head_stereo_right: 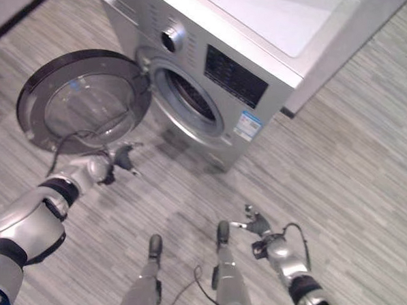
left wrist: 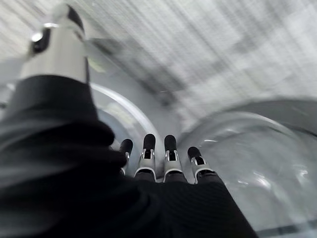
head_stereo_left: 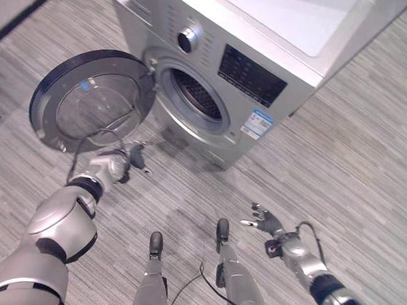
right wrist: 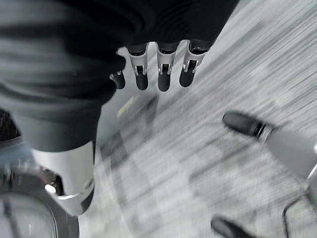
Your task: Grab the laundry basket,head to the washer,open it,put in the laundry and shut it.
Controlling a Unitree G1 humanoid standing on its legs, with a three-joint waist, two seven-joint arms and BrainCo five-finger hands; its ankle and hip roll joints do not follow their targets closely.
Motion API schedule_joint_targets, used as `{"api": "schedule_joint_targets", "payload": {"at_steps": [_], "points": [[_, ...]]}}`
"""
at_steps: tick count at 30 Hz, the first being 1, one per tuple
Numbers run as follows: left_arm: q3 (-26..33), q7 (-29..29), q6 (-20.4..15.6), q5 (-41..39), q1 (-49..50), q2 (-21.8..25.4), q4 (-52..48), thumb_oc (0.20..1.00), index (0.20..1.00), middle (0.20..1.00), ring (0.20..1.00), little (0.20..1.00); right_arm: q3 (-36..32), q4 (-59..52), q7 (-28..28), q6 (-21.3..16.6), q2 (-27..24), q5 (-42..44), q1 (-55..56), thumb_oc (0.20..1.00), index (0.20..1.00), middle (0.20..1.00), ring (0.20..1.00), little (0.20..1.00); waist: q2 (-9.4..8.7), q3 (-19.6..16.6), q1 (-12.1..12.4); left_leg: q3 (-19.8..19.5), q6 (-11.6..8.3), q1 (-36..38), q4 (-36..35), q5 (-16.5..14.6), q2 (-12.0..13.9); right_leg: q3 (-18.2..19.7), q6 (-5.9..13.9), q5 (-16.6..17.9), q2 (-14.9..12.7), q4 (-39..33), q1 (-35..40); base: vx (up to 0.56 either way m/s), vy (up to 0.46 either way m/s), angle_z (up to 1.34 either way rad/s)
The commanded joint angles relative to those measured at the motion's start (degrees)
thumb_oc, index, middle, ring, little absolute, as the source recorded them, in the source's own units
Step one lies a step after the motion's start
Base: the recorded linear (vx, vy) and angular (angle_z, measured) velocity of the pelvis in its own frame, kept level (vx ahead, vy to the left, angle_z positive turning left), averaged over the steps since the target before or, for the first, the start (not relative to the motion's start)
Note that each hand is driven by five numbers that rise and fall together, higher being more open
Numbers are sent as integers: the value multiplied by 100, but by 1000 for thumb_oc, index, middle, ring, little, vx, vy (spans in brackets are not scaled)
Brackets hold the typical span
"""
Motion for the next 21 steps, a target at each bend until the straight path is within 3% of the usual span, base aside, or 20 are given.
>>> {"api": "schedule_joint_targets", "payload": {"at_steps": [1, 3, 5, 6, 8, 11, 21], "points": [[379, -49, 221, -70, -302, 427, 424, 1000, 1000, 1000, 1000, 1000, -303, -305, 101, -217, 108, 321, -61, 1000, 1000, 1000, 1000, 1000, -160, 111, 75, 361, 162, 18, 27, -255, -26, 357, 447, -773, -105, 53, 394, -3, 33, -23], [927, -59, 529, -258, -367, 749, 1022, 1000, 1000, 1000, 1000, 1000, -568, -727, 100, -221, 42, 494, 178, 1000, 1000, 1000, 1000, 1000, -270, 102, -53, 444, 155, -11, 27, -267, 49, 439, 440, -721, -52, 40, 278, -7, 15, -32], [1024, -94, 578, -248, -347, 861, 1121, 1000, 1000, 1000, 1000, 1000, -633, -872, 118, -206, 32, 502, 300, 1000, 1000, 1000, 1000, 1000, -306, 94, -87, 455, 151, -28, 27, -268, 68, 453, 438, -711, -41, 36, 248, -4, -24, -23], [1282, 51, 694, -269, -439, 1180, 1299, 1000, 1000, 1000, 1000, 1000, -818, -1288, 130, -233, -59, 561, 569, 1000, 1000, 1000, 1000, 1000, -407, 81, -167, 475, 139, -103, 27, -269, 109, 477, 434, -673, -8, 19, 139, -5, -37, -13], [1356, 170, 716, -260, -560, 1299, 1315, 1000, 1000, 1000, 1000, 1000, -881, -1492, 143, -251, -125, 584, 704, 1000, 1000, 1000, 1000, 1000, -437, 88, -191, 484, 134, -144, 27, -265, 118, 469, 430, -663, 0, 17, 97, -4, -28, -10], [1853, 809, 782, -346, -718, 1591, 1259, 1000, 1000, 1000, 1000, 1000, -1153, -2075, 57, -390, -244, 746, 1099, 1000, 1000, 1000, 1000, 1000, -522, 212, -246, 448, 118, -341, 27, -230, 130, 439, 419, -638, 7, 9, -65, -22, -37, -4], [2267, 1231, 661, -609, -192, 1707, 1007, 1000, 1000, 1000, 1000, 1000, -1075, -1809, 66, -396, -255, 444, 1396, 1000, 1000, 1000, 1000, 1000, -527, 149, -180, 421, 91, -335, 27, -276, 145, 390, 403, -718, 34, 8, -17, 9, -5, 5]]}}
